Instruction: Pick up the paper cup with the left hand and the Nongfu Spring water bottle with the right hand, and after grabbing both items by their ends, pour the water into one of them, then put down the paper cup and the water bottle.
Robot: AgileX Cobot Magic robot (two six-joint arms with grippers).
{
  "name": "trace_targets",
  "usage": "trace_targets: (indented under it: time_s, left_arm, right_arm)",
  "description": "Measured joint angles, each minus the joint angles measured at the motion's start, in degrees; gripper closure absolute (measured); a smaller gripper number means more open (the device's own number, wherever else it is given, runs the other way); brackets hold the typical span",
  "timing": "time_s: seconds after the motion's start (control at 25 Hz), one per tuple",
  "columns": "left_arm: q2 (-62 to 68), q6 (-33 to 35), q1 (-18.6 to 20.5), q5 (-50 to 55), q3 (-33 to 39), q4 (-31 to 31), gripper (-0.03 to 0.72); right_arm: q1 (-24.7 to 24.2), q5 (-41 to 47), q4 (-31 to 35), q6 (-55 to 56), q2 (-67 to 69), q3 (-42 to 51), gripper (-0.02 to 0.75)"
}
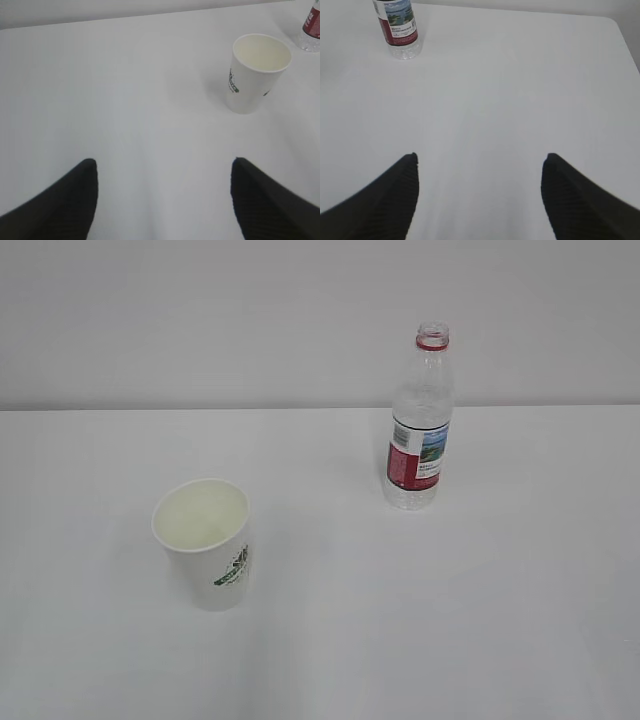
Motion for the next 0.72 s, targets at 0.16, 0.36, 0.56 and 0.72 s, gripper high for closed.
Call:
trace_targets:
  time_s: [0.16, 0.36, 0.56, 0.72]
  left_arm:
    - [0.00, 0.00, 0.00, 0.00, 0.00, 0.00, 0.071]
    - [0.00, 0.00, 0.00, 0.00, 0.00, 0.00, 0.072]
    - [0.00, 0.00, 0.00, 0.00, 0.00, 0.00, 0.077]
    - [0.00, 0.00, 0.00, 0.00, 0.00, 0.00, 0.089]
  right_arm:
    - [0.00, 0.00, 0.00, 0.00, 0.00, 0.00, 0.164]
    - [0.00, 0.00, 0.00, 0.00, 0.00, 0.00, 0.164]
    - [0.00, 0.00, 0.00, 0.00, 0.00, 0.00, 0.164]
    - [0.00, 0.00, 0.00, 0.00, 0.00, 0.00, 0.164]
